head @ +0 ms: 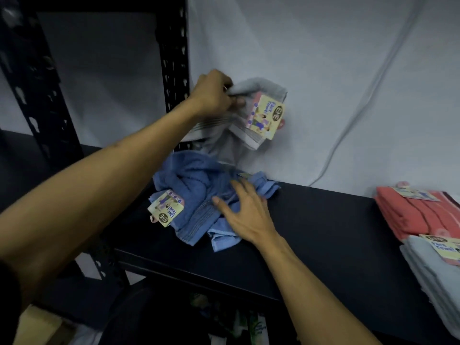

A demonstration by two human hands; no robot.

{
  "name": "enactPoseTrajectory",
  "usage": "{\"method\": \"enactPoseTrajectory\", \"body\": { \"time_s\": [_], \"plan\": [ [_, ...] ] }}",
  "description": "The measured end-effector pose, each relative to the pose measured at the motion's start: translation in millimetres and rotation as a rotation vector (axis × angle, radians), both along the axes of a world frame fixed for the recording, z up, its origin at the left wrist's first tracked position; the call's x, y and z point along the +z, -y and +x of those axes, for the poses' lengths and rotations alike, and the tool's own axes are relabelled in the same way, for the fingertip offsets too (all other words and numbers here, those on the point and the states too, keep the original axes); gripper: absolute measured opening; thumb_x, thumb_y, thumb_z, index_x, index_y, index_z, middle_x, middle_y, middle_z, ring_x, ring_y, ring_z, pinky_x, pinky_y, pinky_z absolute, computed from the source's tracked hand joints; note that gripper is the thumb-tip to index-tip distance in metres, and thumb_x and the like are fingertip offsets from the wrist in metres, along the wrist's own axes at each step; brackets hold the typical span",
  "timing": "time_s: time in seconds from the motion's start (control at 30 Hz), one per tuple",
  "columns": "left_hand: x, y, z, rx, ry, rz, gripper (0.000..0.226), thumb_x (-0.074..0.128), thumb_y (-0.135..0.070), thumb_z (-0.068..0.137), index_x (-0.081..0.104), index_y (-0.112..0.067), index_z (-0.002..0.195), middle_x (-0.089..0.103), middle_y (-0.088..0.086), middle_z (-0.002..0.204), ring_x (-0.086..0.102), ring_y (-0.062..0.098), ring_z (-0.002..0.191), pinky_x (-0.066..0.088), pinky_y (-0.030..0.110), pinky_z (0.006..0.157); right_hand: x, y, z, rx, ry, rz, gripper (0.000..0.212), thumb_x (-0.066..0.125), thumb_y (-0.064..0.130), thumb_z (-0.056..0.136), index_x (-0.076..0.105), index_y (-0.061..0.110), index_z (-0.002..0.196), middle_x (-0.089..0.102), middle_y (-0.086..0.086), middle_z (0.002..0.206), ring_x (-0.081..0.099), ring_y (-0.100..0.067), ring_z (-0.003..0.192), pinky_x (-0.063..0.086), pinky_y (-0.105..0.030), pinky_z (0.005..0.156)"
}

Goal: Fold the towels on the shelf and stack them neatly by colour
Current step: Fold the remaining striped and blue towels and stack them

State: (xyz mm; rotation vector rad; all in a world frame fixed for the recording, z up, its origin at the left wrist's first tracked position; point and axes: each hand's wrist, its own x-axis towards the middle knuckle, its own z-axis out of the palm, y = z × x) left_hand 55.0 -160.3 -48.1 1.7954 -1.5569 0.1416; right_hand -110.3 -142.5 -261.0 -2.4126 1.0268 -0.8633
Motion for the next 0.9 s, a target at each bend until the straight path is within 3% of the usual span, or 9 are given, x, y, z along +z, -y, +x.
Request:
{"method": "enactPoseTrajectory", "body": {
  "time_s": [0.1, 0.27, 0.37, 0.47, 0.6, 0.67, 0.73, 0.83, 0.9],
  "plan": [
    [-1, -5, -39, -0.112, -0.134, -0.012, 0.033, 0.081, -0.044, 0.082, 0.071, -0.013, 0.085, 0.063, 0.003, 0.080, 0.055, 0.016, 0.078, 0.037, 0.025, 0.067, 17, -10, -28, -0.185, 0.652, -0.111, 0.047, 0.056, 0.053, 0.092, 0.062, 0.012, 0.115, 0.062, -0.005, 0.111, 0.060, -0.022, 0.102, 0.051, -0.051, 0.085],
    [-40, -20, -98, -0.495, -0.347, 0.174, 0.028, 0.084, -0.033, 0.082, 0.075, -0.007, 0.083, 0.067, -0.003, 0.073, 0.059, 0.008, 0.068, 0.048, 0.025, 0.066, 23, -44, -111, -0.350, 1.027, -0.041, 0.067, 0.064, 0.044, 0.091, 0.039, 0.022, 0.149, 0.051, 0.005, 0.144, 0.053, -0.013, 0.127, 0.050, -0.044, 0.099],
    [-68, -19, -130, -0.651, -0.463, 0.361, 0.020, 0.082, -0.027, 0.085, 0.077, -0.008, 0.085, 0.073, 0.005, 0.084, 0.066, 0.014, 0.079, 0.055, 0.034, 0.080, 30, -48, -146, -0.300, 1.043, -0.012, 0.060, 0.072, 0.021, 0.093, 0.043, 0.018, 0.146, 0.063, 0.004, 0.130, 0.063, -0.005, 0.113, 0.053, -0.030, 0.095],
    [-97, -8, -147, -0.679, -0.559, 0.479, 0.025, 0.082, -0.038, 0.082, 0.075, -0.015, 0.086, 0.074, 0.010, 0.093, 0.066, 0.021, 0.087, 0.053, 0.036, 0.085, 41, -34, -173, -0.407, 1.006, 0.024, 0.027, 0.074, 0.015, 0.090, 0.064, 0.023, 0.114, 0.072, 0.008, 0.103, 0.069, -0.001, 0.092, 0.057, -0.028, 0.085],
    [-138, -7, -136, -0.444, 0.060, 0.534, 0.057, 0.055, -0.066, 0.092, 0.063, -0.017, 0.122, 0.067, 0.000, 0.112, 0.062, 0.024, 0.107, 0.045, 0.031, 0.085, 51, -18, -194, -0.440, 0.910, 0.168, 0.046, 0.073, 0.034, 0.091, 0.057, 0.011, 0.128, 0.066, 0.017, 0.090, 0.069, 0.004, 0.086, 0.056, -0.024, 0.085],
    [-161, -15, -120, -0.313, 0.292, 0.687, 0.081, 0.035, -0.078, 0.091, 0.042, -0.022, 0.149, 0.046, 0.008, 0.153, 0.041, 0.030, 0.141, 0.031, 0.047, 0.111, 51, -8, -197, -0.444, 0.864, 0.237, 0.063, 0.071, 0.041, 0.091, 0.044, 0.014, 0.142, 0.063, 0.015, 0.101, 0.067, -0.003, 0.098, 0.053, -0.038, 0.100],
    [-177, -24, -105, -0.241, 0.254, 0.743, 0.081, 0.024, -0.075, 0.096, 0.024, -0.024, 0.159, 0.018, 0.007, 0.168, 0.012, 0.029, 0.155, 0.003, 0.059, 0.120, 48, -7, -190, -0.395, 0.819, 0.268, 0.068, 0.071, 0.036, 0.092, 0.036, 0.017, 0.148, 0.059, 0.001, 0.129, 0.062, -0.011, 0.113, 0.049, -0.043, 0.106],
    [-194, -34, -79, -0.228, 0.245, 0.571, 0.070, 0.024, -0.064, 0.101, 0.031, -0.021, 0.156, 0.023, 0.003, 0.167, 0.014, 0.022, 0.155, 0.004, 0.057, 0.122, 38, -18, -163, -0.274, 0.543, 0.056, 0.060, 0.071, 0.033, 0.092, 0.045, 0.019, 0.145, 0.045, 0.002, 0.149, 0.043, -0.009, 0.135, 0.033, -0.024, 0.114],
    [-201, -36, -59, -0.231, 0.276, 0.506, 0.076, 0.017, -0.069, 0.096, 0.036, -0.023, 0.153, 0.029, -0.002, 0.165, 0.018, 0.018, 0.153, 0.008, 0.053, 0.124, 26, -21, -144, -0.185, 0.290, -0.048, 0.052, 0.069, 0.041, 0.092, 0.057, 0.020, 0.137, 0.046, 0.000, 0.151, 0.032, -0.013, 0.145, 0.025, -0.026, 0.118]
  ]
}}
